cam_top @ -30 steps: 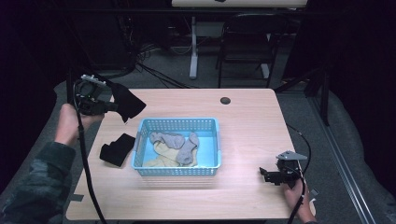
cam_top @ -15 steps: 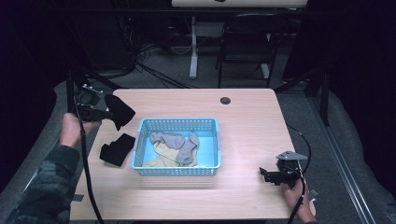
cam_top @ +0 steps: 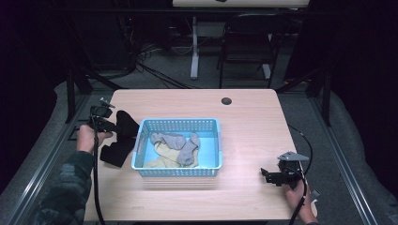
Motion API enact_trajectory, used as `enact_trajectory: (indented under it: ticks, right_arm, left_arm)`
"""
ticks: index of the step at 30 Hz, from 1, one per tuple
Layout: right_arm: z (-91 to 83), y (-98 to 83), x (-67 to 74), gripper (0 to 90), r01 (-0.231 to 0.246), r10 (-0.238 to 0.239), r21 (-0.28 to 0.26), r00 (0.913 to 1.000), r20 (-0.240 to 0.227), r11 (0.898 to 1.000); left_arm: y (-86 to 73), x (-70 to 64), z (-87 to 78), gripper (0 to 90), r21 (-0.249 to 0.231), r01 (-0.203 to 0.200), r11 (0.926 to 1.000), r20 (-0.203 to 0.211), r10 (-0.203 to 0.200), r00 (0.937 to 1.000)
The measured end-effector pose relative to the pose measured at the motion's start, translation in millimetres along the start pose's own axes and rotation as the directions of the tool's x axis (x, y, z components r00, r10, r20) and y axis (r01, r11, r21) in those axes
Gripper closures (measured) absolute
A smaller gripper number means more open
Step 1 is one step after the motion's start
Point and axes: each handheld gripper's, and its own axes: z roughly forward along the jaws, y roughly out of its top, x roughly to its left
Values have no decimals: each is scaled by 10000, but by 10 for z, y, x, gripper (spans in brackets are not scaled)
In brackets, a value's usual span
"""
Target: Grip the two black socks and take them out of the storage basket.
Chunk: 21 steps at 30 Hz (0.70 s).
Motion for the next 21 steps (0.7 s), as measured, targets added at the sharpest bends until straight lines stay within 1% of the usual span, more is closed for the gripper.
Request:
enact_trajectory:
  ticks: [2, 3, 5, 6, 7, 8, 9, 11, 12, 13, 14, 16, 17, 18, 19, 20, 21]
  right_arm:
    - [3, 0, -2, 61, 19, -19, -24, 10000, -9, 10000]
    - [3, 0, -2, 61, 20, -21, -20, 10000, -11, 10000]
    - [3, 0, -2, 61, 17, -17, -25, 10000, -13, 10000]
    - [3, 0, -2, 61, 18, -18, -20, 10000, -11, 10000]
    - [3, 0, -2, 61, 17, -17, -24, 10000, -11, 10000]
    - [3, -1, -1, 61, 16, -16, -32, 10000, -1, 10000]
    - [3, -1, -1, 61, 16, -16, -33, 10000, 5, 10000]
    - [2, -1, 0, 61, 9, -9, -30, 10000, 7, 10000]
    - [2, -1, 1, 61, 6, -6, -35, 10000, 11, 10000]
    - [2, -1, 1, 61, 7, -7, -33, 10000, 15, 10000]
    - [2, -1, 1, 61, 5, -5, -33, 10000, 13, 10000]
    - [2, -1, 1, 61, 8, -8, -30, 10000, 13, 10000]
    - [2, -1, 1, 61, 6, -6, -28, 10000, 16, 10000]
    - [2, -1, 1, 61, 5, -5, -31, 10000, 16, 10000]
    - [2, -1, 1, 61, 5, -5, -30, 10000, 22, 10000]
    - [-1, 0, 0, 61, 35, -35, 10, 10000, 32, 10000]
    - [1, -1, 2, 61, -4, 4, -25, 10000, 27, 10000]
  left_arm:
    - [-16, 18, 37, 828, 83, -7, 10000, -34, 7, 10000]
    - [-26, 26, 53, 803, 85, 102, 9999, 9, -102, 9999]
    - [-50, 46, 59, 755, 24, 91, 10000, 119, -91, 9999]
    - [-58, 53, 52, 693, 15, 158, 9999, 161, -159, 9997]
    - [-75, 60, 34, 627, -126, 199, 9997, 148, -197, 9997]
    - [-90, 65, 17, 606, -276, 191, 9994, 245, -184, 9995]
    - [-102, 69, -1, 559, -341, 230, 9992, 228, -222, 9995]
    - [-113, 68, -26, 438, -395, 251, 9989, 179, -244, 9995]
    - [-134, 65, -75, 438, -518, 239, 9984, 157, -231, 9996]
    - [-151, 61, -111, 355, -628, 252, 9977, 161, -242, 9996]
    - [-169, 56, -146, 313, -768, 226, 9968, 163, -214, 9996]
    - [-209, 21, -219, 251, -865, 127, 9962, -43, -131, 9999]
    - [-238, -2, -259, 219, -1031, 89, 9946, 1, -89, 10000]
    - [-276, -34, -305, 200, -1273, 34, 9919, -11, -35, 10000]
    - [-317, -69, -346, 182, -1437, -145, 9895, -155, 124, 9998]
    - [-357, -103, -385, 161, -1442, -307, 9891, -198, 282, 9994]
    - [-410, -136, -422, 148, -1578, -301, 9870, -59, 296, 9995]
